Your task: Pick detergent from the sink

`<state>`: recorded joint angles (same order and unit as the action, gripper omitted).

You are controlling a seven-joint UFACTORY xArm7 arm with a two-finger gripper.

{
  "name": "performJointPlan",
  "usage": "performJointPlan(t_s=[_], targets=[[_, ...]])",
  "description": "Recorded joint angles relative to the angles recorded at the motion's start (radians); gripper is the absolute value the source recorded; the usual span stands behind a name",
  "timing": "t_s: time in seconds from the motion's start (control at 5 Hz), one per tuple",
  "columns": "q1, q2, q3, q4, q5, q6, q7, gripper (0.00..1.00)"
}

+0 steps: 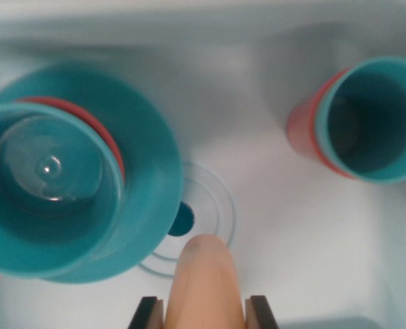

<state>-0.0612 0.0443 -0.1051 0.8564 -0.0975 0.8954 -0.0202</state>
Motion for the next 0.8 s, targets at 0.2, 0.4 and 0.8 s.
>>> performJointPlan(t_s=[0.2,0.4,0.8], targets=[[0.0006,-0.011,0.000,0.023,0.0003,0.034,-0.002,1.00],[0.0012,-0.024,0.001,0.049,0.0007,0.073,-0.004,1.00],[0.0020,-0.037,0.002,0.078,0.0011,0.115,-0.006,1.00]])
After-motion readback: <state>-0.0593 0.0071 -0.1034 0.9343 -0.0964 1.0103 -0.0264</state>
